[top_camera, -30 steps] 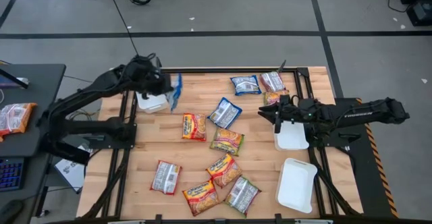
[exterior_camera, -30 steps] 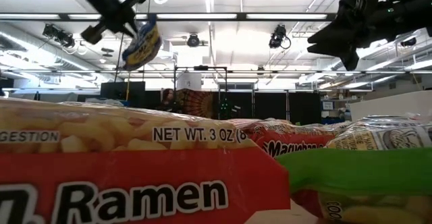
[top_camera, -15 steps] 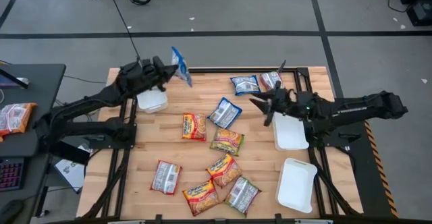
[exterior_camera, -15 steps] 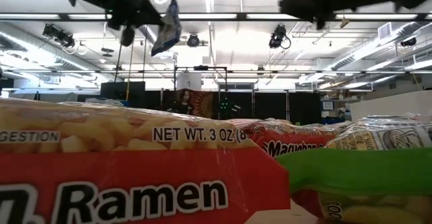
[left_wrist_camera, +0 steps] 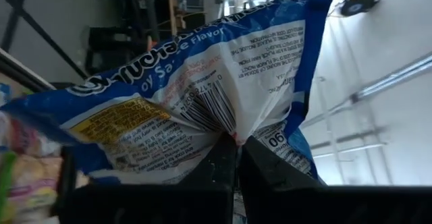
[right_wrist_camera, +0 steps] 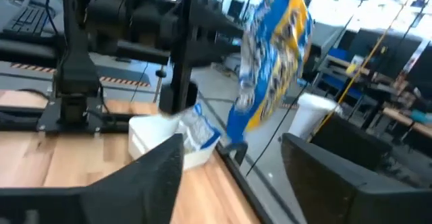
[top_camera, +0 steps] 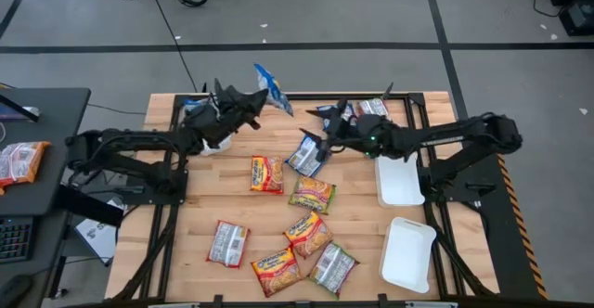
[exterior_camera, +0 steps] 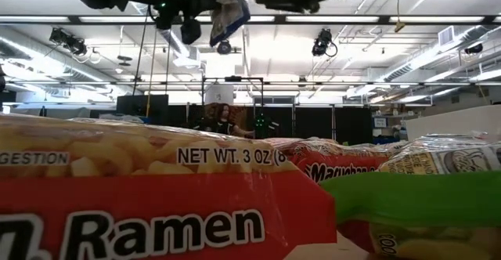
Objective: Sort Maruchan noodles
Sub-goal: Put the blue noodle pack into the top left white bin
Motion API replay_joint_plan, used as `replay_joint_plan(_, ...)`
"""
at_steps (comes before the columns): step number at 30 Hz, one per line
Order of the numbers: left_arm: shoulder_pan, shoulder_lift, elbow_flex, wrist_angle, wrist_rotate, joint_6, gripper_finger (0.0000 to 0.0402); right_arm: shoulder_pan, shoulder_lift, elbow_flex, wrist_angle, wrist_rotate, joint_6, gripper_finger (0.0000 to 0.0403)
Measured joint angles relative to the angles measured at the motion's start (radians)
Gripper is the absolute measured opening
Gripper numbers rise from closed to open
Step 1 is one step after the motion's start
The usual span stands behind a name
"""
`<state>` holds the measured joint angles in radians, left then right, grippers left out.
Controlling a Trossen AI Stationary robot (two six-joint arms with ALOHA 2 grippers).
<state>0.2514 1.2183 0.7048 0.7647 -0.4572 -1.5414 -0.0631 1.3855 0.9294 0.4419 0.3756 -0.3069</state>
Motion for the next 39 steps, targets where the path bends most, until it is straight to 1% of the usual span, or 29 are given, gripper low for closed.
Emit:
replay_joint_plan(3,-0.029,0.022,0.000,0.072,-0.032,0.004,0.0011,-0.006,0.035,0.034,0.032,-0.003,-0.006,0.0291)
replay_joint_plan(6,-0.043,0.027,0.000,0.099,-0.043,0.015,0.0011,-0.022,0.070,0.054,0.075,-0.025,0.011,0.0302)
replay_joint_plan(9,-0.046,0.027,0.000,0.100,-0.044,0.034,0.0011,-0.034,0.115,0.067,0.126,-0.030,0.046,0.0300)
replay_joint_plan(12,-0.049,0.027,0.000,0.100,-0.044,0.034,0.0011,-0.044,0.164,0.090,0.183,-0.036,0.068,0.0283)
replay_joint_plan(16,-0.049,0.027,0.000,0.100,-0.044,0.034,0.0011,-0.055,0.230,0.128,0.198,-0.037,0.063,0.0245)
replay_joint_plan(19,-0.048,0.027,0.000,0.100,-0.045,0.034,0.0011,-0.067,0.259,0.155,0.199,-0.026,0.062,0.0205)
replay_joint_plan(22,-0.048,0.027,0.000,0.100,-0.045,0.033,0.0011,-0.079,0.267,0.169,0.205,0.005,0.061,0.0156)
replay_joint_plan(25,-0.048,0.027,0.001,0.102,-0.036,0.040,0.0011,-0.097,0.261,0.170,0.217,0.012,0.061,0.0101)
replay_joint_plan(28,-0.045,0.027,0.002,0.101,-0.036,0.087,0.0015,-0.113,0.247,0.170,0.200,0.007,0.070,0.0050)
replay_joint_plan(29,-0.042,0.026,0.002,0.101,-0.035,0.101,0.0020,-0.117,0.239,0.170,0.185,0.001,0.069,0.0038)
replay_joint_plan(31,-0.032,0.025,0.002,0.099,-0.021,0.137,0.0037,-0.118,0.218,0.170,0.137,-0.003,0.073,0.0037)
replay_joint_plan(33,-0.014,0.023,0.002,0.119,0.015,0.175,0.0062,-0.118,0.186,0.170,0.063,-0.004,0.102,0.0037)
replay_joint_plan(36,0.015,0.023,0.011,0.154,0.093,0.251,0.0109,-0.121,0.118,0.173,-0.082,-0.016,0.178,0.0037)
replay_joint_plan(39,0.036,0.023,0.069,0.105,0.181,0.358,0.0162,-0.133,0.048,0.174,-0.251,-0.061,0.238,0.0037)
